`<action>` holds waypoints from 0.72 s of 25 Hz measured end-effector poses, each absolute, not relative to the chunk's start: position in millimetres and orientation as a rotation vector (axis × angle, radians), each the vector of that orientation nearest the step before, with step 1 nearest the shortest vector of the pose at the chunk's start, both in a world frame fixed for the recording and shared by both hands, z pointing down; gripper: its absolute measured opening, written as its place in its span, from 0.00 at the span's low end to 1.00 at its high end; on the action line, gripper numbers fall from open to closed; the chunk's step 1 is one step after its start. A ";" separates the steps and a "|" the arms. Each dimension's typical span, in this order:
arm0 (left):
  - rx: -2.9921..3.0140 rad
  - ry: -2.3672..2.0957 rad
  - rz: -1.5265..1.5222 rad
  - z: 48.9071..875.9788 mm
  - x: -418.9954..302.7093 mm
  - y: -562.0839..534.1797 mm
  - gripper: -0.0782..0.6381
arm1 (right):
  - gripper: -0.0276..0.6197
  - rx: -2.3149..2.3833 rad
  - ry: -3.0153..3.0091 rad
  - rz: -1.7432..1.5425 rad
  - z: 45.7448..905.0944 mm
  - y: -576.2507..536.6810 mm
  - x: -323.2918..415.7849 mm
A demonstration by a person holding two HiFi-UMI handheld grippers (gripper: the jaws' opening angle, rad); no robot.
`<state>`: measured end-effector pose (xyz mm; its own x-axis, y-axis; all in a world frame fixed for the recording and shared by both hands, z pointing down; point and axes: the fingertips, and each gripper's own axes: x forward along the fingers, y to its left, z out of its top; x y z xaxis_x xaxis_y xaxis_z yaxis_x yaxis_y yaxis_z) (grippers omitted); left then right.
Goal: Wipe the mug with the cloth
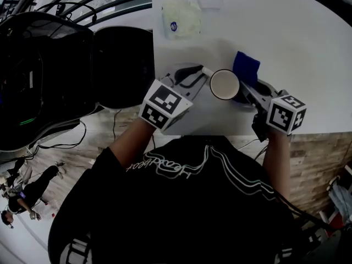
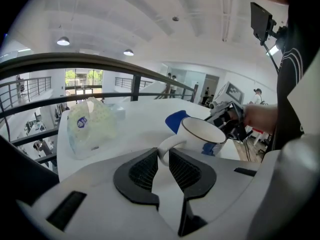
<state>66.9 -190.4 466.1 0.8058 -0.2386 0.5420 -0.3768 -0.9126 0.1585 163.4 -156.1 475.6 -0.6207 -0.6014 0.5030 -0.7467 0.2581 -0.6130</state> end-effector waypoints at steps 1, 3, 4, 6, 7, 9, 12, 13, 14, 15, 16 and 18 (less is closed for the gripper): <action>2.735 -0.475 0.764 466.3 65.4 -189.9 0.21 | 0.14 1.266 -2.350 1.295 476.4 -155.1 160.9; 2.740 -0.471 0.744 468.4 61.3 -186.2 0.21 | 0.14 1.251 -2.351 1.290 478.8 -150.6 155.7; 2.745 -0.467 0.735 469.4 59.3 -184.5 0.21 | 0.14 1.245 -2.354 1.289 479.6 -148.4 153.4; 2.751 -0.455 0.723 469.2 56.8 -184.0 0.21 | 0.14 1.231 -2.366 1.291 478.5 -146.7 150.9; 2.753 -0.449 0.719 467.8 56.6 -185.4 0.21 | 0.14 1.223 -2.375 1.291 476.1 -147.3 150.9; 2.756 -0.441 0.710 463.9 58.0 -189.7 0.21 | 0.14 1.201 -2.399 1.278 468.0 -150.1 153.4; 2.752 -0.433 0.692 459.0 61.1 -195.1 0.21 | 0.14 1.173 -2.448 1.240 452.4 -154.7 161.0; 2.750 -0.427 0.689 458.2 61.4 -195.9 0.21 | 0.14 1.170 -2.464 1.227 447.7 -155.6 163.8; 2.749 -0.421 0.688 457.8 61.3 -196.4 0.21 | 0.14 1.167 -2.479 1.214 443.4 -156.4 166.2; 2.748 -0.415 0.688 457.7 60.9 -196.9 0.21 | 0.14 1.163 -2.495 1.199 439.0 -157.4 168.2; 2.746 -0.411 0.688 457.8 60.8 -197.5 0.21 | 0.14 1.155 -2.510 1.180 434.6 -158.4 170.0; 2.742 -0.402 0.694 458.7 61.8 -199.1 0.21 | 0.14 1.133 -2.534 1.139 426.9 -160.6 173.5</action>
